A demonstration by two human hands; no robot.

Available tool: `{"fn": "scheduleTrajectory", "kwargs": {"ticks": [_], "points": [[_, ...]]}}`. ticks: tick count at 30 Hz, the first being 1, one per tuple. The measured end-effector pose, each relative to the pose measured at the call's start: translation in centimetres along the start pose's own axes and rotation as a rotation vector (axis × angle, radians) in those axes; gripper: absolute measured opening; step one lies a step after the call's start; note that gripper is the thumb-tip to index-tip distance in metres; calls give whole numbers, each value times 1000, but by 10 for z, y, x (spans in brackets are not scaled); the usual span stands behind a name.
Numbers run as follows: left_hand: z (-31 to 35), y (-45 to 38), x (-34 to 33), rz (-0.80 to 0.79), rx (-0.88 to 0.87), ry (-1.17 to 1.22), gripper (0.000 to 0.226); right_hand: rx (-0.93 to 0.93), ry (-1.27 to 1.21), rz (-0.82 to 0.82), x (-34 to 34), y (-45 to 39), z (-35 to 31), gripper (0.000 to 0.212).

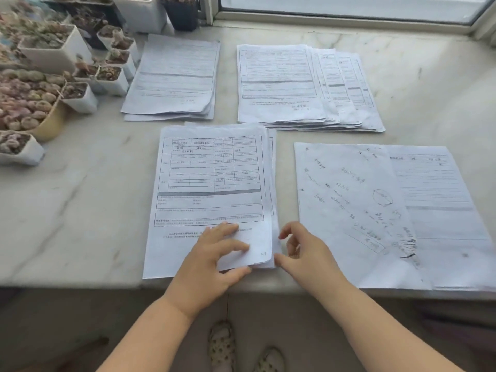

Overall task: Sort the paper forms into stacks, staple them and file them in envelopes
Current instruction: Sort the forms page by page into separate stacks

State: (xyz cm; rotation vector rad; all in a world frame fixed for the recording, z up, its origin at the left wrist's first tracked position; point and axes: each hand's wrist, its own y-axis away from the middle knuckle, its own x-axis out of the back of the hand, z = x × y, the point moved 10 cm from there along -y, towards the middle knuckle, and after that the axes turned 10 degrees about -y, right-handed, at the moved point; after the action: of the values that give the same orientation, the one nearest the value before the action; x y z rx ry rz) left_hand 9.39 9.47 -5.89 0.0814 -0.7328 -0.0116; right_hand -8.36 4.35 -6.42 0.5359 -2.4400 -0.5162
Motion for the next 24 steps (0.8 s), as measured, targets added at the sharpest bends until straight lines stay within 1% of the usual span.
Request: {"fn": "scheduleTrajectory", "kwargs": {"ticks": [2, 5, 6, 8, 11, 14, 16, 18, 20, 21, 22, 23, 24], "points": [[-1, 0, 3, 1, 17, 70, 33, -4, -36, 7, -1, 2, -1, 18], [-5, 0, 7, 8, 66, 194, 21, -125, -237, -17, -2, 4, 1, 13], [-6, -1, 9, 16, 85, 230, 16, -172, -296, -22, -1, 4, 1, 14], [-12, -1, 14, 60, 128, 272, 16, -252, -365, -47, -1, 5, 0, 18], [-17, -2, 12, 101, 167, 291, 22, -327, -332, -121, -6, 3, 1, 23], [-18, -1, 10, 137, 184, 338, 34, -265, -191, -90, -5, -3, -5, 7], [-17, 0, 13, 175, 184, 326, 46, -213, -144, -50, -5, -6, -9, 8], [-16, 1, 16, 220, 180, 305, 47, -201, -181, -34, -8, -7, -9, 9], [-18, 2, 16, 243, 204, 306, 47, -201, -330, -8, -8, -7, -6, 13], [-19, 3, 14, 243, 223, 310, 45, -209, -433, -5, -9, -7, -5, 15], [-21, 4, 14, 248, 246, 314, 37, -224, -541, -22, -12, -6, -4, 14], [-22, 4, 13, 250, 267, 314, 21, -240, -632, -58, -16, -4, -4, 13], [-22, 5, 14, 252, 275, 305, 10, -245, -682, -103, -20, -2, -4, 12]]}}
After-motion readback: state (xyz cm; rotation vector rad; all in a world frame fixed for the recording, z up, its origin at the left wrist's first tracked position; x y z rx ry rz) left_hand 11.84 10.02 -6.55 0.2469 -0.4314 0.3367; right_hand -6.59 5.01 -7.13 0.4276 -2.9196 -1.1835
